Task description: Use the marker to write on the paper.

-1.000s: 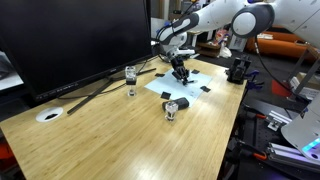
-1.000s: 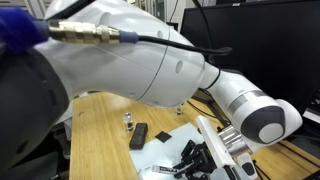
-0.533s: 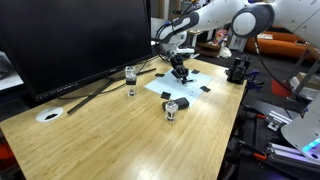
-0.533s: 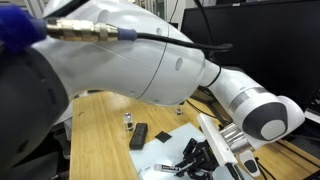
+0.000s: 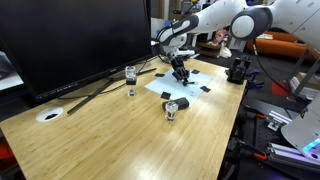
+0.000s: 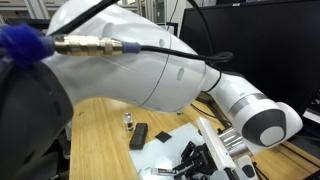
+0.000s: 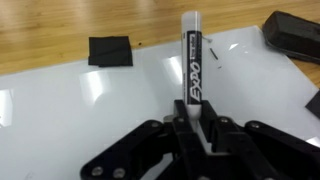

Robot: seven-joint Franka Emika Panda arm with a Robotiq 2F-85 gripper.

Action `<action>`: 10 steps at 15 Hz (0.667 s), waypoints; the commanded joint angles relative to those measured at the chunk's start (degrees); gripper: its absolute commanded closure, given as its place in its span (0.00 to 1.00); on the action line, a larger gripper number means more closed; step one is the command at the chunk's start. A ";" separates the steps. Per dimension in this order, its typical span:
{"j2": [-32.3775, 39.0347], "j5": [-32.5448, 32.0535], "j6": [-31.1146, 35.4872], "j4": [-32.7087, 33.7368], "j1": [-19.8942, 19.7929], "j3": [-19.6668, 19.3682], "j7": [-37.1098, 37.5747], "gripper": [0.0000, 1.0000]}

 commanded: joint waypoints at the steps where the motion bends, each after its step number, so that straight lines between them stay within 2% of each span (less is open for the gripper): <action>1: 2.37 0.18 -2.07 4.20 -1.51 1.42 1.13 0.95; 10: 2.92 2.04 -4.12 3.45 -3.07 0.50 3.35 0.95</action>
